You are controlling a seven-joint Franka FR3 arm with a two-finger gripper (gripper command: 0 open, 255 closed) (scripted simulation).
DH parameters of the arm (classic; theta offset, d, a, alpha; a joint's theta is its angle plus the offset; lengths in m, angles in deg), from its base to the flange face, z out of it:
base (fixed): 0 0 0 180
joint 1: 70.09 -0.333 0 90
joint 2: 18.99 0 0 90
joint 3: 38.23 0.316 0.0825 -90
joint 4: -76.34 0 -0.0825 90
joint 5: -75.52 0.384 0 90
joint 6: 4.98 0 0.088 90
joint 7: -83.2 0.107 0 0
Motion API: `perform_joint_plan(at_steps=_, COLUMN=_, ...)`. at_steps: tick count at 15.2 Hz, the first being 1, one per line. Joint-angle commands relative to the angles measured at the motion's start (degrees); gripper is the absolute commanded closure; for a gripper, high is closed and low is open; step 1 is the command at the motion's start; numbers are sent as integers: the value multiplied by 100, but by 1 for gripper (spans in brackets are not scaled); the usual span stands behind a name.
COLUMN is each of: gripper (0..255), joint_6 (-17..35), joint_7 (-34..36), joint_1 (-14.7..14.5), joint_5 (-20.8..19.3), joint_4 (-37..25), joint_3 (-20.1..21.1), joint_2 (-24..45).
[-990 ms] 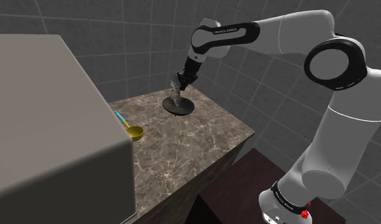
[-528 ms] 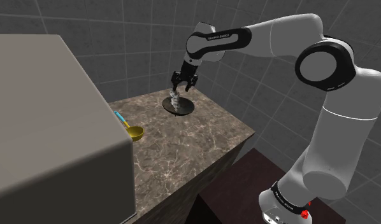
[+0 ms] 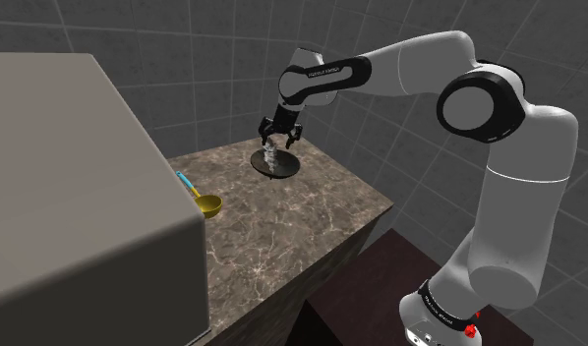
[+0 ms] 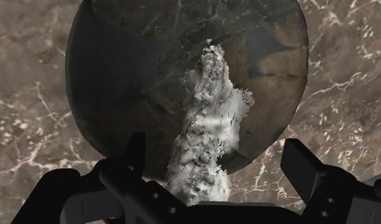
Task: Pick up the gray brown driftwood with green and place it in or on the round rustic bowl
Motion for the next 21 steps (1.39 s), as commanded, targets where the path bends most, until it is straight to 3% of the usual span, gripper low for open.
perform_joint_plan(at_steps=1, gripper=0, joint_6=96, joint_7=-2, joint_1=-5, joint_5=15, joint_4=37, joint_3=8, joint_2=58)
perform_joint_plan(at_steps=8, gripper=0, joint_6=95, joint_7=-3, joint_1=-5, joint_5=15, joint_4=35, joint_3=8, joint_2=59)
perform_joint_plan(at_steps=9, gripper=255, joint_6=95, joint_7=-3, joint_1=-5, joint_5=15, joint_4=35, joint_3=8, joint_2=59)
perform_joint_plan(at_steps=18, gripper=255, joint_6=95, joint_7=-3, joint_1=-5, joint_5=15, joint_4=35, joint_3=8, joint_2=59)
perform_joint_plan(at_steps=19, gripper=0, joint_6=95, joint_7=-3, joint_1=-5, joint_5=15, joint_4=35, joint_3=8, joint_2=59)
perform_joint_plan(at_steps=21, gripper=0, joint_6=453, joint_7=692, joint_1=-412, joint_5=-832, joint_4=-167, joint_3=-301, joint_2=232)
